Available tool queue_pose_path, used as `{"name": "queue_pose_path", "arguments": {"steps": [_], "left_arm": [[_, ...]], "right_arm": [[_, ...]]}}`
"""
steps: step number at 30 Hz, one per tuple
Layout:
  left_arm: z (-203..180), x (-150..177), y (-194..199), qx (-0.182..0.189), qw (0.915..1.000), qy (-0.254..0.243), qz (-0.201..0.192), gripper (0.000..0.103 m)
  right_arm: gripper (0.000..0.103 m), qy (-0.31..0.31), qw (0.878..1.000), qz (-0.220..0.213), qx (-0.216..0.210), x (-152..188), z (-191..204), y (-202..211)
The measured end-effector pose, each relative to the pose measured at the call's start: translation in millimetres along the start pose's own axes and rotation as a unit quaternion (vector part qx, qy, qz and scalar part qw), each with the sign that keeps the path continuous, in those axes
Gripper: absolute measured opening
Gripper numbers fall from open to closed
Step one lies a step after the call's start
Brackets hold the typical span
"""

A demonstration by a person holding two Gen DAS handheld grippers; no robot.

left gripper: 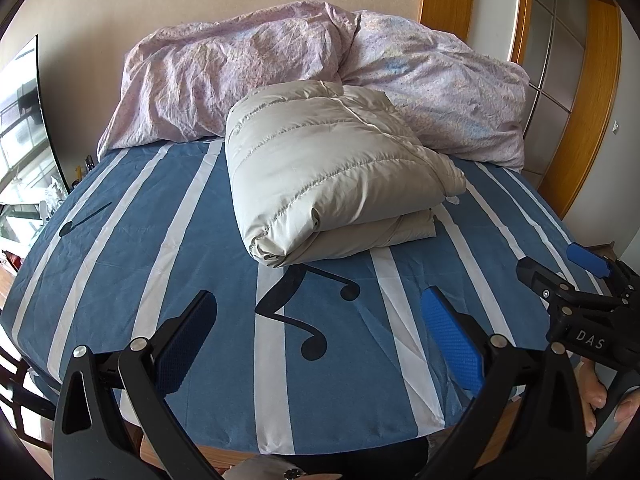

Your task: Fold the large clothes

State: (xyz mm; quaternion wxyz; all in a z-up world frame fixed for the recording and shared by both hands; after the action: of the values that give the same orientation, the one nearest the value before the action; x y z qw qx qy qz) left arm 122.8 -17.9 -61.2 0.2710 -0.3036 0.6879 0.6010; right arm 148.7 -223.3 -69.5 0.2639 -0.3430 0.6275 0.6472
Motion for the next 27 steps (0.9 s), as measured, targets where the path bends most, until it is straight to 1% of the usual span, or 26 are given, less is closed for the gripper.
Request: {"name": "queue_pose_path", "arguments": {"steps": [27], "left_arm": [[-3.0,-3.5,1.2,0.001,1.0,-0.001,0.0,0.102]], "right_arm": [[0.101,0.001,1.0,0.003,0.0,-0.4,-5.1,-3.2]]}}
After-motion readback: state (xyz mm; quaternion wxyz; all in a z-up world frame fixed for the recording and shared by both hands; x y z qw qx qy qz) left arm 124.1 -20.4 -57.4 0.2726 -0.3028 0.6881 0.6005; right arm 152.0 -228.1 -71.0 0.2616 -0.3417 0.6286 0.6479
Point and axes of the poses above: each gripper's, at about its wrist camera, not at the fingertips, and y roughly against the way its jaws point, z to its left, x to its underside, the point moved 9 cm from there along -y, roughly the way its jaws point, and after that the axes turned 2 degrees about x, right-handed, at the moved point
